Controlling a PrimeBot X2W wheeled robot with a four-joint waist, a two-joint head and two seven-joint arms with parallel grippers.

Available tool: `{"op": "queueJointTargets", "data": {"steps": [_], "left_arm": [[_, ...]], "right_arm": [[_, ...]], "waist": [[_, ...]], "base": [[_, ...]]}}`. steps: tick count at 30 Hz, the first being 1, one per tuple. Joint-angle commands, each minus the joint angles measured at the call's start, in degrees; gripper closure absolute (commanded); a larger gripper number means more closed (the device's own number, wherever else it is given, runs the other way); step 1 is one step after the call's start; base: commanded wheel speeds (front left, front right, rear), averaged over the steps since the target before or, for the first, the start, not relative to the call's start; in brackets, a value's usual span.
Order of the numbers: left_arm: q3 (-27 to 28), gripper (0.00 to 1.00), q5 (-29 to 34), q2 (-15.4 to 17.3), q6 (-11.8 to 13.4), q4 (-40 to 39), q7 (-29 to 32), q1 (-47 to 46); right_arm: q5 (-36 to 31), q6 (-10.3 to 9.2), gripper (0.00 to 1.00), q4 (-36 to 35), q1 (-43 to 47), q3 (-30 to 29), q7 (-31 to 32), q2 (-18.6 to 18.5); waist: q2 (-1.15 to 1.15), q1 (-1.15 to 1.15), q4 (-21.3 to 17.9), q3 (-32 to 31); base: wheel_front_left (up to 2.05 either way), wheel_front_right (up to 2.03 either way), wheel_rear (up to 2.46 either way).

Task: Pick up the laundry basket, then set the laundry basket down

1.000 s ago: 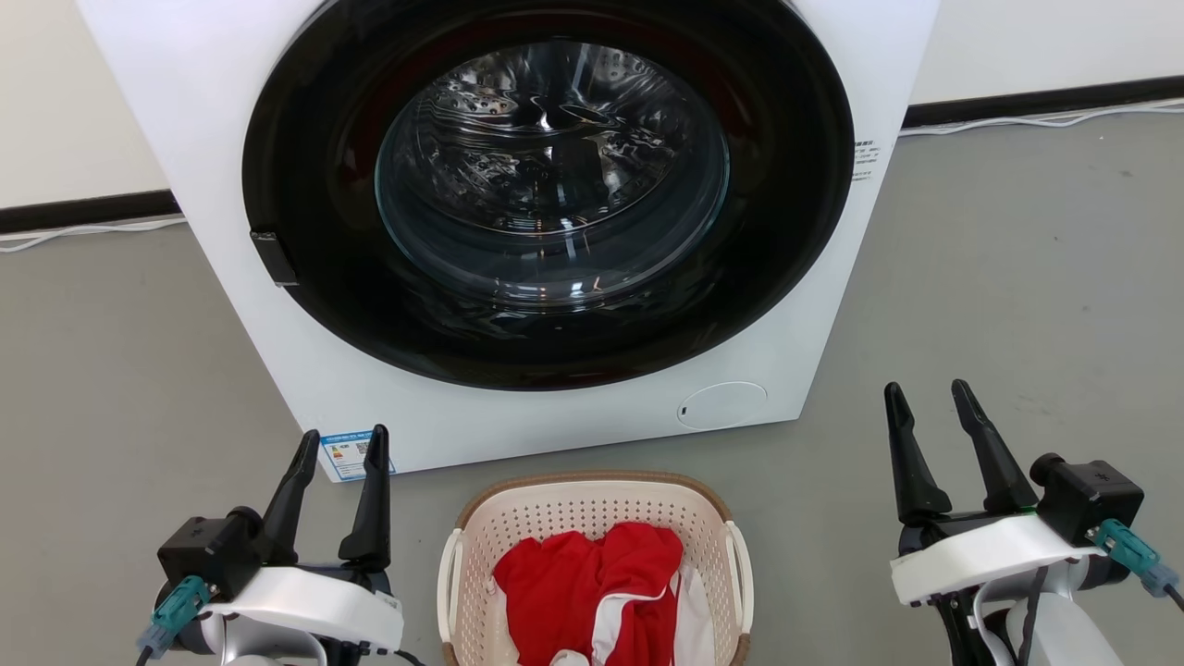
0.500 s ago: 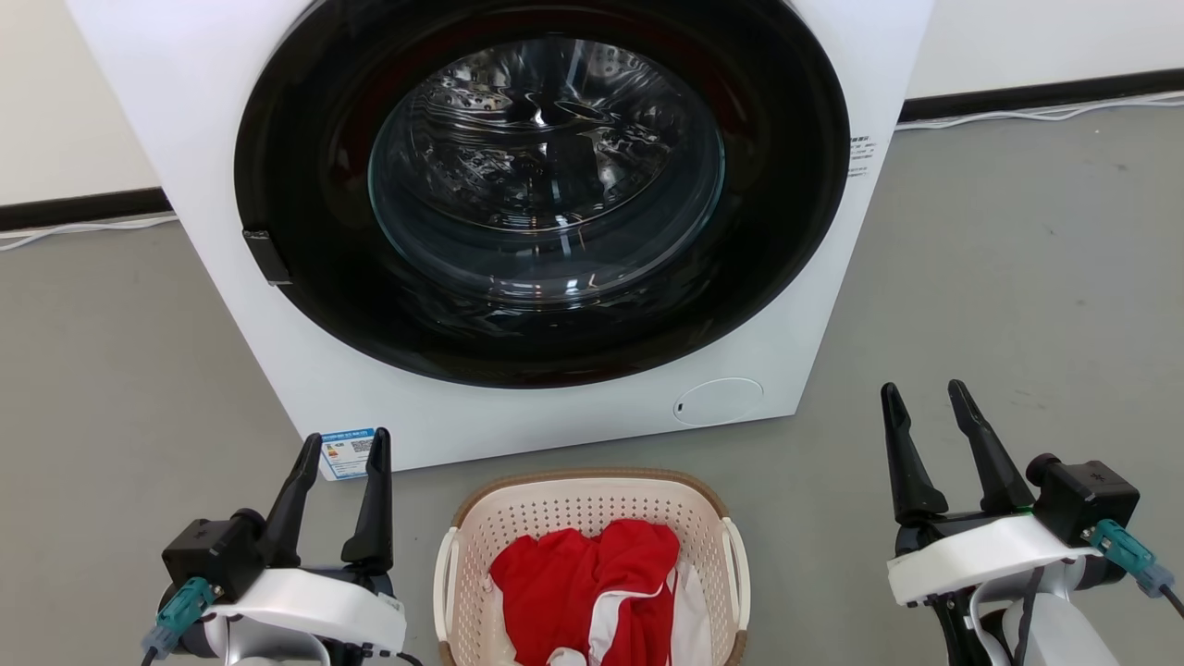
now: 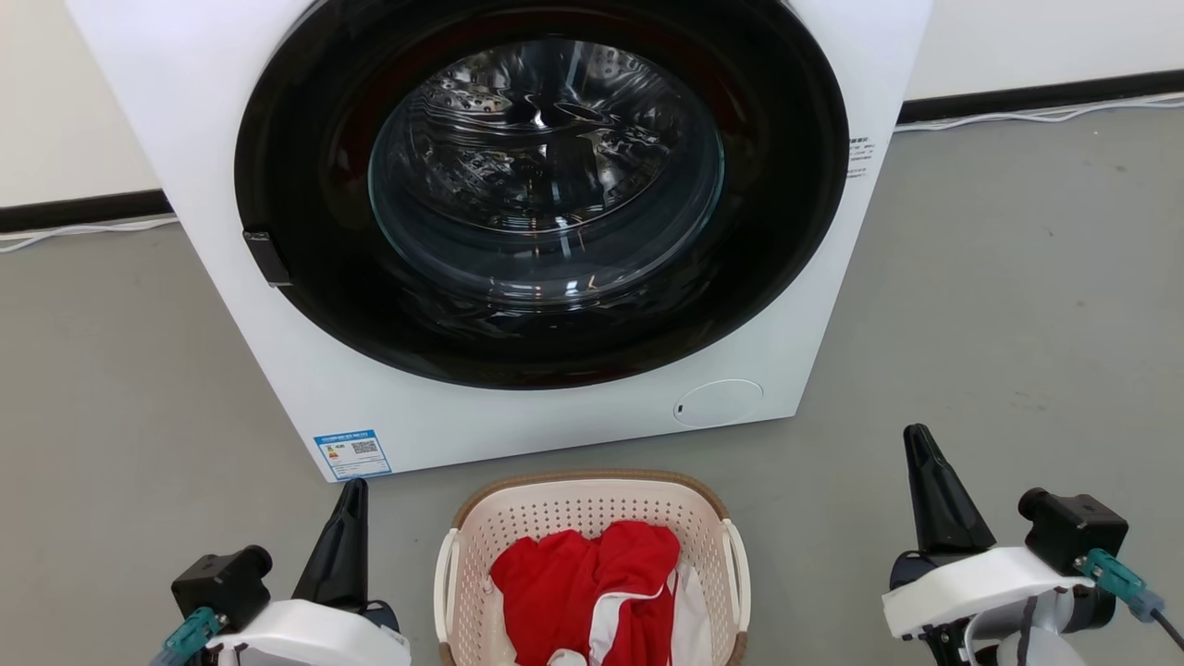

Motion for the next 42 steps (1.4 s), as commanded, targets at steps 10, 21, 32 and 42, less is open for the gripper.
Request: {"op": "queueJointTargets", "data": {"steps": [10,21,32,42], "left_arm": [[1.07,1.0,-6.31,0.11,-0.04,-1.6,1.67,-1.94],[1.81,1.0,-12.56,0.06,-0.08,-1.71,3.51,-2.16],[2.57,1.0,-18.81,0.0,-0.11,-1.82,5.36,-2.39],[3.26,1.0,-24.52,-0.05,-0.13,-1.92,7.06,-2.59]], "right_arm": [[6.75,0.05,1.0,-1.78,-1.59,-1.09,1.95,-0.15],[13.39,0.09,1.0,-2.18,-1.36,-1.8,3.76,0.07],[20.04,0.13,1.0,-2.58,-1.12,-2.53,5.59,0.29],[26.11,0.16,1.0,-2.94,-0.9,-3.2,7.26,0.49]], "waist": [[0.0,-0.01,0.46,-0.01],[0.0,-0.01,0.95,-0.12],[0.0,-0.01,1.44,-0.24],[0.0,-0.01,1.88,-0.35]], "base": [[0.0,0.0,0.0],[0.0,0.0,0.0],[0.0,0.0,0.0],[0.0,0.0,0.0]]}}
